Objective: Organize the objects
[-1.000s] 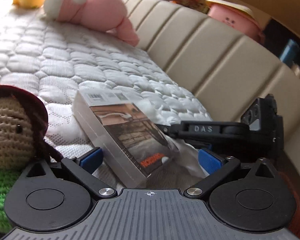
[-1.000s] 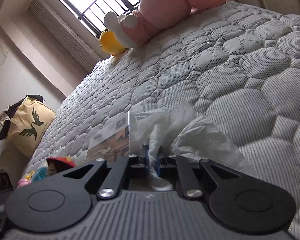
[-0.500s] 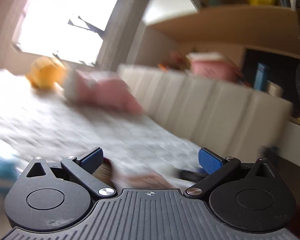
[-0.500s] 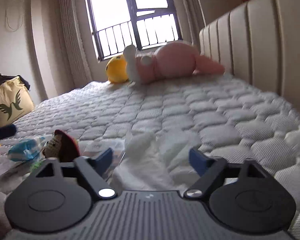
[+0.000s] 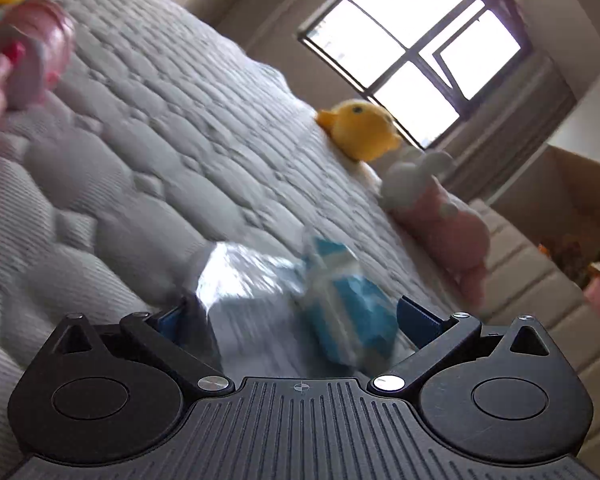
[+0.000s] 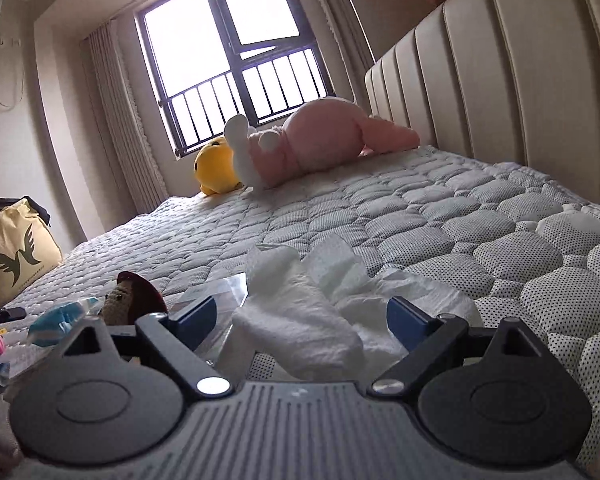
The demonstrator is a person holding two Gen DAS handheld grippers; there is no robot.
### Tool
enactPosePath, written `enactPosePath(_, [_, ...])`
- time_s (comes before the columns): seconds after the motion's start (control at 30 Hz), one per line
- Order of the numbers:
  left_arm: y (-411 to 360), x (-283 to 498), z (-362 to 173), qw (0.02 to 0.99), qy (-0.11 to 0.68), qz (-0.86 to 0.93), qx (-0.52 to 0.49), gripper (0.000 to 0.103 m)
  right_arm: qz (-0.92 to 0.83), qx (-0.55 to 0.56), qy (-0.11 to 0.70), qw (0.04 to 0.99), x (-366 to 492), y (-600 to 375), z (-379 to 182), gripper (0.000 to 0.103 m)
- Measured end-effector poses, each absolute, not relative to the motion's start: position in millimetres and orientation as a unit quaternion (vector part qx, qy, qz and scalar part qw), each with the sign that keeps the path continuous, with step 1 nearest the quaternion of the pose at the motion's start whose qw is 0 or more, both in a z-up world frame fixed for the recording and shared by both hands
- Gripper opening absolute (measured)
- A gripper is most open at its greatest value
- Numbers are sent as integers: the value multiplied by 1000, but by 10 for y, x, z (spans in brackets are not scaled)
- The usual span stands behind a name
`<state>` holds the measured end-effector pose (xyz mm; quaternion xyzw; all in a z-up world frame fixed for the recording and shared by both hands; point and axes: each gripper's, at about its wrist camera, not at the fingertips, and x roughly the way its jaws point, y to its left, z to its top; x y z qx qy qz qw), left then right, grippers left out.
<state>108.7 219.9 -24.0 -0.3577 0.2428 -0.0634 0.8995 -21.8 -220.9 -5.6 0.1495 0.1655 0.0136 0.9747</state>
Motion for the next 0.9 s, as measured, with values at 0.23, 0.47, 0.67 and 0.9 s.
enactPosePath(0.23, [1398, 728, -204, 936, 237, -70, -251, 103, 18, 11, 138, 990, -431, -1683, -109, 103])
enactPosePath(0.47, [557, 82, -166, 973, 193, -67, -110, 103, 11, 12, 113, 993, -549, -1541, -66, 103])
enactPosePath(0.67, [151, 1, -177, 982, 183, -41, -20, 103, -12, 25, 124, 992, -542, -1536, -123, 103])
enactPosePath(0.9, [344, -11, -222, 981, 190, -20, -42, 103, -50, 18, 117, 992, -589, -1543, -187, 103])
